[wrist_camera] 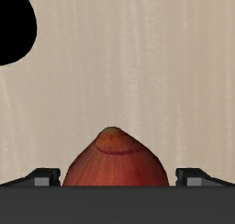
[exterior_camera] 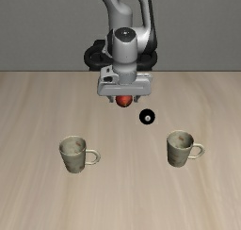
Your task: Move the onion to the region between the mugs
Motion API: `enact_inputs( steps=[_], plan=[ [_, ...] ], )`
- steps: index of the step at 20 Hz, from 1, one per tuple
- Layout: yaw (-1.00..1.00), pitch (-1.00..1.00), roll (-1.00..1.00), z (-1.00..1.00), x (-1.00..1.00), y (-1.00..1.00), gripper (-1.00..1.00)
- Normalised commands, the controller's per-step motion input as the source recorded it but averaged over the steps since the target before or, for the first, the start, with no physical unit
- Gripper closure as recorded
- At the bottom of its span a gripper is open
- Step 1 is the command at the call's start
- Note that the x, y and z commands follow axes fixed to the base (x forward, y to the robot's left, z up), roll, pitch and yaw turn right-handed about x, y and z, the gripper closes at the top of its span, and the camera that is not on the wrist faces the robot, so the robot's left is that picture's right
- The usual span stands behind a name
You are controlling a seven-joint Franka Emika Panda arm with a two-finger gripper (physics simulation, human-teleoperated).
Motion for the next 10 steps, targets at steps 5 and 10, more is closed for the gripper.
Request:
enact_inputs(
  steps=[5, 10],
  plan=[
    [0.00, 0.00, 0.00, 0.00, 0.00, 0.00, 1.00],
    [0.00, 0.00, 0.00, 0.20, 0.80, 0.00, 1.00]
  ],
)
